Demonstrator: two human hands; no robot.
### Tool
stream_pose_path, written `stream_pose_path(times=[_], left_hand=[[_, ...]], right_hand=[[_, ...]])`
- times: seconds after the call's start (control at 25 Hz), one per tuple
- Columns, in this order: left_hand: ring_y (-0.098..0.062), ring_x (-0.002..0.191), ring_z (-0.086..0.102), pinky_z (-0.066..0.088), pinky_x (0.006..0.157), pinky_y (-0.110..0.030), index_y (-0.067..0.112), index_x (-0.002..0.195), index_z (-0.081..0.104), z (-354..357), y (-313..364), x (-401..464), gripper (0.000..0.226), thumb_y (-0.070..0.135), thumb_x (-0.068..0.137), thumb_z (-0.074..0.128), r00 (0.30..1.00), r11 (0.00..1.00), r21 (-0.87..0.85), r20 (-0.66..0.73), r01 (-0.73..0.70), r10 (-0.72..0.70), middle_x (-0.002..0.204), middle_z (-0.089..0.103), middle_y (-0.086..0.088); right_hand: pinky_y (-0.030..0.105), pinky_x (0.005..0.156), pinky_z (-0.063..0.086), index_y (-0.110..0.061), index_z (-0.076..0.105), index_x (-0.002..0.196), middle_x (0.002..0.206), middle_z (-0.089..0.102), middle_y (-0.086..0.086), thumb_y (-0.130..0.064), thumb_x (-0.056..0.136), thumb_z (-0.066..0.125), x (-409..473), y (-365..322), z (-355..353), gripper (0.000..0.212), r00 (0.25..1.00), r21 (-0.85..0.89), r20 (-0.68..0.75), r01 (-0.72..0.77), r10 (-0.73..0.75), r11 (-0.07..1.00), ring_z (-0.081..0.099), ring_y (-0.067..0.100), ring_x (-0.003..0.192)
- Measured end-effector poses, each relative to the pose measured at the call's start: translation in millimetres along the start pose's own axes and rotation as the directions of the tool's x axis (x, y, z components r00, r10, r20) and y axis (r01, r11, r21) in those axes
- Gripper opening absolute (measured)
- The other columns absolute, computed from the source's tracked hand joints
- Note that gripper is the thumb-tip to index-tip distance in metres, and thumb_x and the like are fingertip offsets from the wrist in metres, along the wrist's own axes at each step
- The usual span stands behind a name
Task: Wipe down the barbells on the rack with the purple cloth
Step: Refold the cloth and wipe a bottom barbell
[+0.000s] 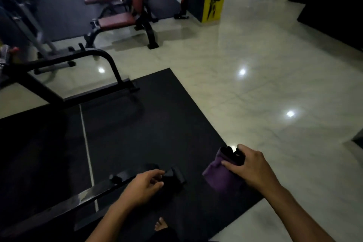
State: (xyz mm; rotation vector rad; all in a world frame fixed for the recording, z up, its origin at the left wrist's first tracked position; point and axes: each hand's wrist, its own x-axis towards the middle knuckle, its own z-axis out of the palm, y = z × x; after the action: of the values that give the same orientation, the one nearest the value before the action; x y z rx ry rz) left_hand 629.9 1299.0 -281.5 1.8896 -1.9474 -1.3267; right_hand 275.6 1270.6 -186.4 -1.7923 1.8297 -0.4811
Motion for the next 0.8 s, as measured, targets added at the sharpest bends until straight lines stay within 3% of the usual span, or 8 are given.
stream_pose_path(times=[0.16, 0.28, 0.36, 0.56, 0.68, 0.8], left_hand=[[0.008, 0.104, 0.06, 0.054, 0.093, -0.025, 0.047, 0.129, 0.055, -38, 33, 88, 0.036, 0.045, 0.094, 0.061, 0.997, 0.997, 0.075, 0.072, -0.035, 0.029, 0.116, 0.063, 0.025], [0.008, 0.104, 0.06, 0.053, 0.095, -0.024, 0.046, 0.129, 0.055, -67, 55, 147, 0.035, 0.044, 0.095, 0.062, 0.997, 0.997, 0.073, 0.07, -0.029, 0.024, 0.115, 0.062, 0.025], [0.009, 0.103, 0.06, 0.052, 0.095, -0.022, 0.042, 0.131, 0.056, -84, 68, 195, 0.036, 0.041, 0.095, 0.062, 0.999, 0.997, 0.079, 0.051, -0.024, 0.02, 0.114, 0.062, 0.024], [0.007, 0.102, 0.059, 0.05, 0.088, -0.016, 0.036, 0.132, 0.055, -130, 103, 287, 0.036, 0.036, 0.096, 0.062, 0.994, 0.994, 0.061, -0.072, 0.085, -0.081, 0.116, 0.06, 0.021], [0.001, 0.107, 0.056, 0.049, 0.092, -0.021, 0.039, 0.137, 0.05, -161, 113, 318, 0.043, 0.038, 0.096, 0.062, 0.971, 0.99, 0.031, -0.201, 0.137, -0.128, 0.121, 0.055, 0.018], [-0.005, 0.108, 0.056, 0.05, 0.091, -0.027, 0.036, 0.138, 0.05, -179, 101, 335, 0.046, 0.044, 0.094, 0.062, 0.887, 0.968, -0.049, -0.391, 0.247, -0.246, 0.122, 0.053, 0.015]], right_hand=[[0.026, 0.072, 0.055, -0.037, 0.04, 0.11, 0.091, 0.066, -0.01, -0.04, 0.068, 0.091, 74, 0, -26, 0.066, 0.992, 0.207, 0.05, -0.124, 0.116, 0.971, 0.066, 0.008, 0.083], [0.016, 0.085, 0.053, -0.043, 0.06, 0.108, 0.101, 0.07, -0.021, -0.036, 0.072, 0.089, 132, 15, -33, 0.047, 0.992, 0.198, 0.105, -0.089, 0.069, 0.976, 0.064, -0.003, 0.101], [0.015, 0.078, 0.054, -0.038, 0.064, 0.093, 0.093, 0.071, -0.02, -0.028, 0.076, 0.087, 185, 31, -36, 0.03, 0.993, 0.204, 0.102, -0.07, 0.05, 0.976, 0.066, -0.002, 0.094], [0.013, 0.053, 0.046, -0.029, 0.052, 0.084, 0.083, 0.063, -0.009, -0.017, 0.085, 0.076, 320, 49, -49, 0.027, 0.99, 0.151, 0.133, -0.07, 0.05, 0.986, 0.06, 0.003, 0.069], [0.018, 0.056, 0.047, -0.032, 0.05, 0.082, 0.082, 0.064, -0.012, -0.031, 0.084, 0.078, 389, 45, -48, 0.028, 0.987, 0.121, 0.162, -0.027, 0.008, 0.992, 0.061, 0.003, 0.069], [0.033, 0.062, 0.053, -0.037, 0.049, 0.081, 0.081, 0.065, -0.013, -0.042, 0.083, 0.077, 454, 27, -35, 0.028, 0.974, 0.098, 0.218, 0.035, -0.056, 0.995, 0.062, 0.008, 0.07]])
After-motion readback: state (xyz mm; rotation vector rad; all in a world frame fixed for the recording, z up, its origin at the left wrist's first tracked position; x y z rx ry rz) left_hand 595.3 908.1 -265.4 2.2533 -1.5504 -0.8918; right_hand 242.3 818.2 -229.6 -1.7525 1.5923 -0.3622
